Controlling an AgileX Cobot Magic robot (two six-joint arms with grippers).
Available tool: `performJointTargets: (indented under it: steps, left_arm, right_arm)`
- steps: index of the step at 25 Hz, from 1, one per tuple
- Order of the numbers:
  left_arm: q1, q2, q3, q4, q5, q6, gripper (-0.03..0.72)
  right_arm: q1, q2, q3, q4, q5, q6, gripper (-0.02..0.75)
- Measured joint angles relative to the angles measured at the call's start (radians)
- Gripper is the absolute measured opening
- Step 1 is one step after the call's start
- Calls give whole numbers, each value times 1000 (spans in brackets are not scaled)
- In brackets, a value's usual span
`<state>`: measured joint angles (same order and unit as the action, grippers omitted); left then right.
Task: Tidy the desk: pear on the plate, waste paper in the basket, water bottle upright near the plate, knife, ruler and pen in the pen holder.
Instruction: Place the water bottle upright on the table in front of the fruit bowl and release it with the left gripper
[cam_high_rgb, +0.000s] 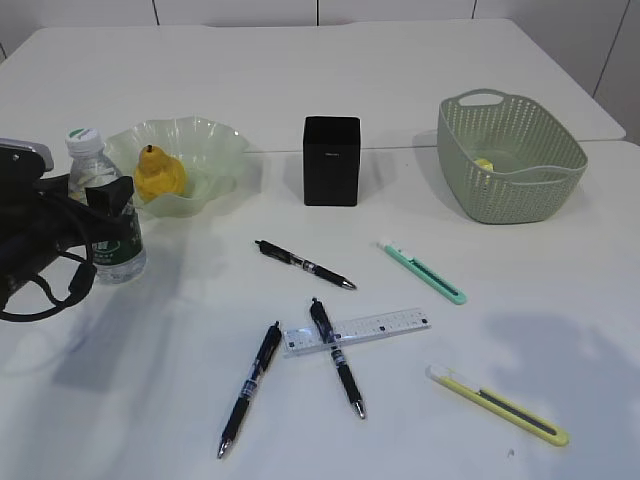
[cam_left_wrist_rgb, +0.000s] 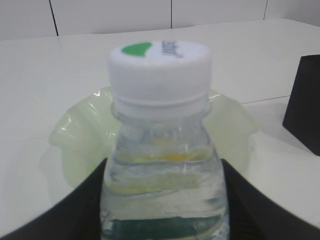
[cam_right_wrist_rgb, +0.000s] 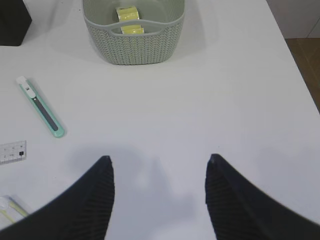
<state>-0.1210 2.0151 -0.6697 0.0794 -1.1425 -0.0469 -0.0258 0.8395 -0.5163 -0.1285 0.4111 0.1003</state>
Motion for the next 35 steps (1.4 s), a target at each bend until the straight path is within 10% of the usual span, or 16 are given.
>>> performJointTargets:
  steps: [35]
  left_arm:
    - [0,-52,99,-19,-17,8,477]
  right_arm:
    - [0,0,0,0,-2,0,459]
